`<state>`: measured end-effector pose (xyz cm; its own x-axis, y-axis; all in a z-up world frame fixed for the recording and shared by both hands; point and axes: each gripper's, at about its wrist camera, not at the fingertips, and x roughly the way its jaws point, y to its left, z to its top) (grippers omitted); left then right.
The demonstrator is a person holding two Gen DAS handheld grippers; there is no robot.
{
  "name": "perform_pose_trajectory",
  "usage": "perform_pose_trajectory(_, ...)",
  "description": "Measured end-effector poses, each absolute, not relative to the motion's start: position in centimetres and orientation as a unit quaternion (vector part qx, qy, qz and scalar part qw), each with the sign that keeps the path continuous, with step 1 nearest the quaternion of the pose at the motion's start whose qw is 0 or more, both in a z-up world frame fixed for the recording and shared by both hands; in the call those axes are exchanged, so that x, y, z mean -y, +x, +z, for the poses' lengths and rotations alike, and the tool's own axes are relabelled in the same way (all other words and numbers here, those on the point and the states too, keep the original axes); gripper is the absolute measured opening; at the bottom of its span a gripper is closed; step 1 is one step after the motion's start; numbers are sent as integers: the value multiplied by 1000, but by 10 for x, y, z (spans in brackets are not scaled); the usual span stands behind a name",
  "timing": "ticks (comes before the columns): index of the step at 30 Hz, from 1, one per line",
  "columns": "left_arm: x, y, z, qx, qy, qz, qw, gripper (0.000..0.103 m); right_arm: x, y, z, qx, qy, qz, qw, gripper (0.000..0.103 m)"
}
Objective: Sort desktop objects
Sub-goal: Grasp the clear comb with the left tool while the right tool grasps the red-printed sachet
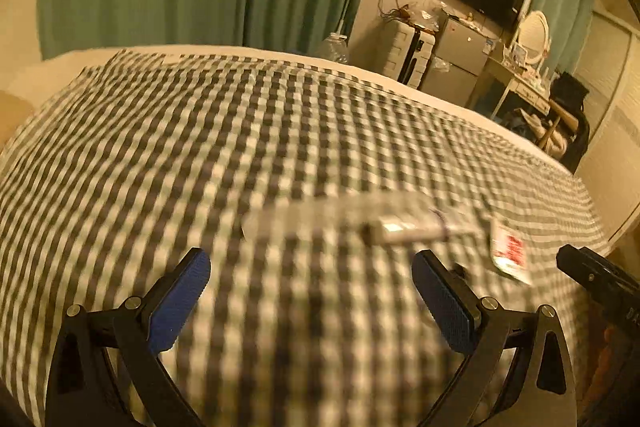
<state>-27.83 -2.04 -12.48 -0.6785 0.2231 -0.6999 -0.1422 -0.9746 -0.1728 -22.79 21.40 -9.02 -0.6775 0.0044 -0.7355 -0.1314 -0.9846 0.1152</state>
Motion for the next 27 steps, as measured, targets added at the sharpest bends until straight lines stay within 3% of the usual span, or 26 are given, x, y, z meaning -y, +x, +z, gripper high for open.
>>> perform_pose_trajectory(9, 14, -337, -158, -22, -418, 890, 181, 100, -215, -267, -140, -87, -433, 894, 68, 89)
perform_pose_trajectory(10, 9, -336, -158, -34, -416, 888, 194, 93, -215, -266, -141, -80, -429, 897, 70, 84)
perform_pose_trajectory(11, 4, -335, -157, -47, -412, 888, 201, 71, -214, -263, -140, -70, -423, 900, 76, 76)
perform_pose_trajectory(12, -1, -331, -155, -63, -405, 888, 206, 57, -215, -262, -140, -62, -421, 902, 81, 57)
perform_pose_trajectory(13, -4, -328, -154, -68, -402, 887, 217, 49, -216, -261, -140, -63, -420, 902, 78, 45)
perform_pose_trajectory(14, -8, -326, -152, -73, -400, 886, 222, 36, -218, -260, -139, -67, -421, 902, 74, 39)
perform_pose_trajectory(15, -12, -322, -151, -82, -398, 886, 225, 27, -219, -259, -137, -67, -422, 901, 75, 23)
perform_pose_trajectory(16, -17, -318, -150, -92, -399, 884, 226, 24, -221, -256, -136, -65, -423, 901, 74, 15)
perform_pose_trajectory(19, -27, -300, -146, -99, -408, 877, 233, 24, -223, -248, -132, -65, -429, 899, 65, 5)
perform_pose_trajectory(27, -22, -233, -143, -68, -443, 867, 219, 24, -220, -196, -121, -97, -440, 892, 38, 3)
